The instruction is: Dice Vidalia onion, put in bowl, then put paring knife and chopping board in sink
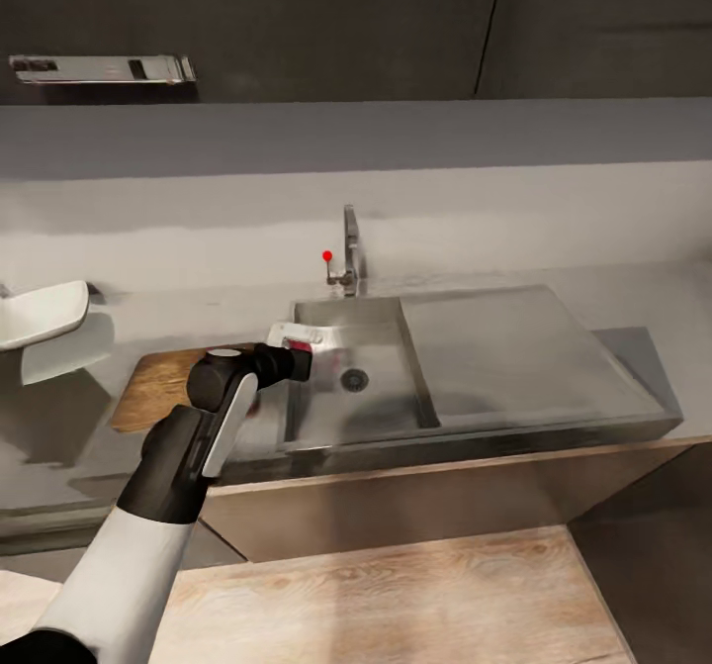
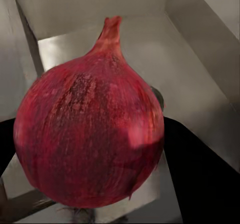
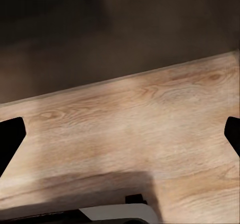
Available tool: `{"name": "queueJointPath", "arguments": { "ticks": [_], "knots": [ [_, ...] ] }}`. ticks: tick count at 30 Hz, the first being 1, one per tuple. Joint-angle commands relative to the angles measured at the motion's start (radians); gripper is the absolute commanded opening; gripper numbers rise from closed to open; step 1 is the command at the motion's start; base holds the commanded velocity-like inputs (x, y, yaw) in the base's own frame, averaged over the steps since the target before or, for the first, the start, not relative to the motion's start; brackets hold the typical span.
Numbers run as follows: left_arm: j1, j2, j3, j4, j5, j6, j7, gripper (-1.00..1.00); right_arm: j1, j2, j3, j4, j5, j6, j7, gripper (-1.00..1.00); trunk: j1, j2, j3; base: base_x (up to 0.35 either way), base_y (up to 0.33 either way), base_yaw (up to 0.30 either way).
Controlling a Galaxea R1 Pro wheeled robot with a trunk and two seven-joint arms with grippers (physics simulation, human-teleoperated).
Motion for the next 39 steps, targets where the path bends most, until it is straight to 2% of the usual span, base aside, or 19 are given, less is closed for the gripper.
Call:
{"name": "queueJointPath", "arguments": {
  "ticks": [1,8,25,39],
  "knots": [
    [-0.001,0.000,0.000,-0.001,0.001,0.004,0.001,-1.00,0.000,-0.001,0.005,-0.002,-0.005,-0.002,-0.008,1.00,0.001,-0.002,0.000,0.000,0.314,0.157],
    [-0.001,-0.001,0.000,0.001,0.001,0.004,0.000,-1.00,0.000,-0.001,0.005,-0.002,-0.005,-0.002,-0.008,1.00,0.001,-0.002,0.010,0.000,0.314,0.142],
    [0.016,-0.001,-0.001,0.006,0.003,0.004,0.000,-1.00,0.000,-0.002,0.005,-0.002,-0.005,-0.002,-0.008,1.00,0.001,-0.002,0.012,0.000,0.314,0.008],
    [0.020,-0.001,-0.001,0.007,0.003,0.004,0.000,-1.00,0.000,-0.003,0.005,-0.002,-0.005,-0.002,-0.007,1.00,0.001,-0.002,0.012,0.000,0.049,0.000]
  ]
}}
